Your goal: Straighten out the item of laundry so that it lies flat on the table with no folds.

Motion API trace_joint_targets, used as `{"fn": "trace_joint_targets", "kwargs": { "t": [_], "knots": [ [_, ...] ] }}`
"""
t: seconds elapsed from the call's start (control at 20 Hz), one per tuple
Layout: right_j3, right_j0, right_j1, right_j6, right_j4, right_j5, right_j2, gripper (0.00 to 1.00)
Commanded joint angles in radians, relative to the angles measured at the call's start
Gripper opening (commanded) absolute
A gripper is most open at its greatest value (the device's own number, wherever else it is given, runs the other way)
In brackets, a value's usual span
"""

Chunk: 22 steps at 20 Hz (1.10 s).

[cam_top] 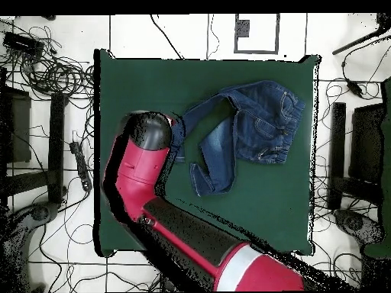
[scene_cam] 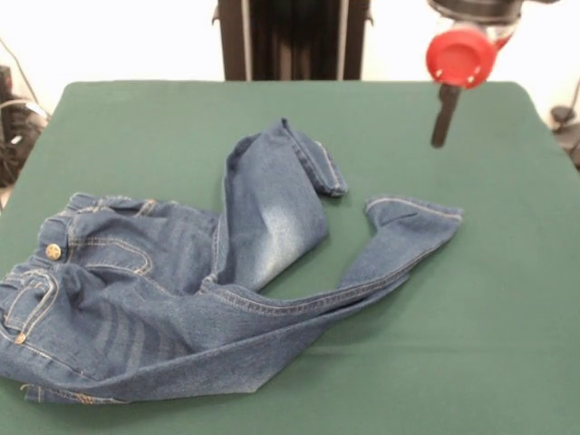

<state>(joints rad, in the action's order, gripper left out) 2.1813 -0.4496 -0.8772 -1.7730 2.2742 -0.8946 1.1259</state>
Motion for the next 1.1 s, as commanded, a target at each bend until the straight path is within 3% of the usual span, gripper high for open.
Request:
{"fn": "trace_joint_targets", "kwargs": {
  "t": [0.05, 0.3, 1.1],
  "knots": [
    [-0.017, 0.028, 0.088, -0.205, -0.039, 0.046, -0.123, 1.00],
    [-0.027, 0.041, 0.126, -0.229, -0.102, 0.070, -0.160, 1.00],
    [-0.073, 0.118, 0.194, -0.340, -0.158, 0.138, -0.205, 1.00]
  ]
}}
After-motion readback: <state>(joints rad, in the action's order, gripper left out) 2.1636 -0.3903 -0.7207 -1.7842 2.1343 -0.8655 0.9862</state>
